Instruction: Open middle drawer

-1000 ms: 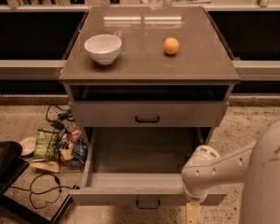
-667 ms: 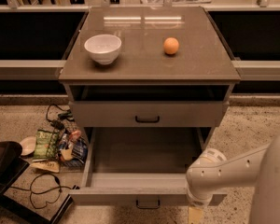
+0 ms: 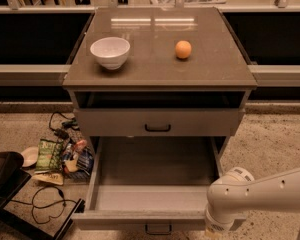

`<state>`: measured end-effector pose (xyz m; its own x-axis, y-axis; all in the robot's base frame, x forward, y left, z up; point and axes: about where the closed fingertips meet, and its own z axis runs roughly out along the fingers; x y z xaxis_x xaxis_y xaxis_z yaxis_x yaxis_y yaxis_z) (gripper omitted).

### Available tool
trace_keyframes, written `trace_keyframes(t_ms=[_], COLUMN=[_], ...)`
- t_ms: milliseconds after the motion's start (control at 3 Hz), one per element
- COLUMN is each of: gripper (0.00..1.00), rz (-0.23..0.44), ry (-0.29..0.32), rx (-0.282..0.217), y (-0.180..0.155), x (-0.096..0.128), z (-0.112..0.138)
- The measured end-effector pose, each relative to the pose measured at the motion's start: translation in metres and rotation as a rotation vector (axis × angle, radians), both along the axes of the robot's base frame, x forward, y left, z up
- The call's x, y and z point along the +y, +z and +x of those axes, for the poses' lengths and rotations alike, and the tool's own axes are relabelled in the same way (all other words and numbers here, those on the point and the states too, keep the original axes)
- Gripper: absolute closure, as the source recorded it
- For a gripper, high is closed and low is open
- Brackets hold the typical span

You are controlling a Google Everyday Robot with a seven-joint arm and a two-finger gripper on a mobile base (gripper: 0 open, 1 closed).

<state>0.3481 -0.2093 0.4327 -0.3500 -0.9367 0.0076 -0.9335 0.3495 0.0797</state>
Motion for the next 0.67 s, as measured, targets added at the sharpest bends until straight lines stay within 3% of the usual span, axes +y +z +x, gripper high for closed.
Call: trace_keyframes(t_ms=[333, 667], gripper=[0.89, 1.0], rz=[-0.002, -0.002], ry=[-0.016, -0.016], rx=[0.004, 0.004], y=[0.0043, 0.0043], x=[-0.0009, -0.0009], z=[-0.0076, -0.0076])
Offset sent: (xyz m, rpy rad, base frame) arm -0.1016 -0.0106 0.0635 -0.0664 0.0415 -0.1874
